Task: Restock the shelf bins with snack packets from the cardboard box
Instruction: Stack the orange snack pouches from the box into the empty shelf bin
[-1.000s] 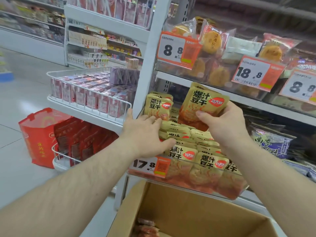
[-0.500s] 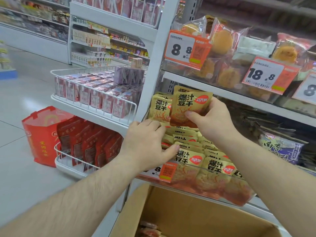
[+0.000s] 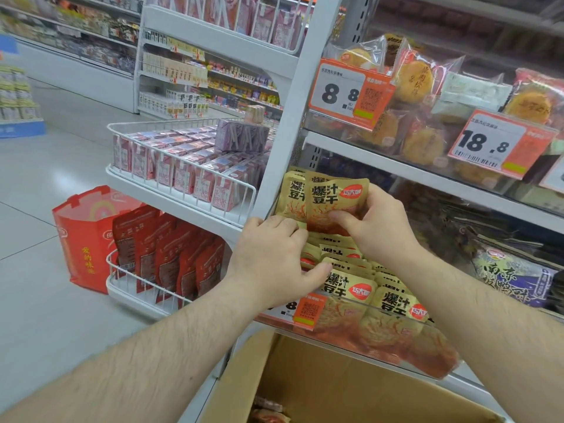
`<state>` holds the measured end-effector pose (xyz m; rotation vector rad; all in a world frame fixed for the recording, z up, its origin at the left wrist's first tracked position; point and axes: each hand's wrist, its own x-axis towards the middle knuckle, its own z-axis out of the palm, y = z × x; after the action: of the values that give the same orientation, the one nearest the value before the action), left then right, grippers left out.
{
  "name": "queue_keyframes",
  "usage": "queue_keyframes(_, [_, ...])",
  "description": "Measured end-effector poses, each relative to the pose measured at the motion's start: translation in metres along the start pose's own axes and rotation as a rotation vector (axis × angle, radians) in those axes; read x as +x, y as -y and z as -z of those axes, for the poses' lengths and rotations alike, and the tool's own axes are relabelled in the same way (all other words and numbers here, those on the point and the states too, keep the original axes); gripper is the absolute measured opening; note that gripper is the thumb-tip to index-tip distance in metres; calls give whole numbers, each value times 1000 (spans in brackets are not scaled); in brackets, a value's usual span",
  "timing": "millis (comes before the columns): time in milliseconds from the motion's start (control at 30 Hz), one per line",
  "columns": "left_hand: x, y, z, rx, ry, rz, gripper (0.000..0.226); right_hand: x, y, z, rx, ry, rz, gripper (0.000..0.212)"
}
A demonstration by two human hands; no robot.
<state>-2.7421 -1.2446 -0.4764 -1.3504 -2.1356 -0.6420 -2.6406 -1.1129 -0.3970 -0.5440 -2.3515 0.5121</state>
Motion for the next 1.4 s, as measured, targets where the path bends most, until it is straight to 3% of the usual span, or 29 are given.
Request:
queue_keyframes(200, [0,0,-1,-4,16,6,70,10,9,-15,-30,58,-15,27])
queue_keyframes(500, [0,1,-1,8,25,21,67,30,15,-42,79,70,-256,40])
queue_keyframes(733, [1,1,-2,-3,34,27,69,27,14,-42,-67,185,-305,22])
queue_keyframes(1267, [1,-1,3,7,79,35,76,29,7,-51,-122,229,-444,51])
queue_keyframes(1400, [1,-1,2,12,81,30,74,27,3,-43,-90,184,-436,36])
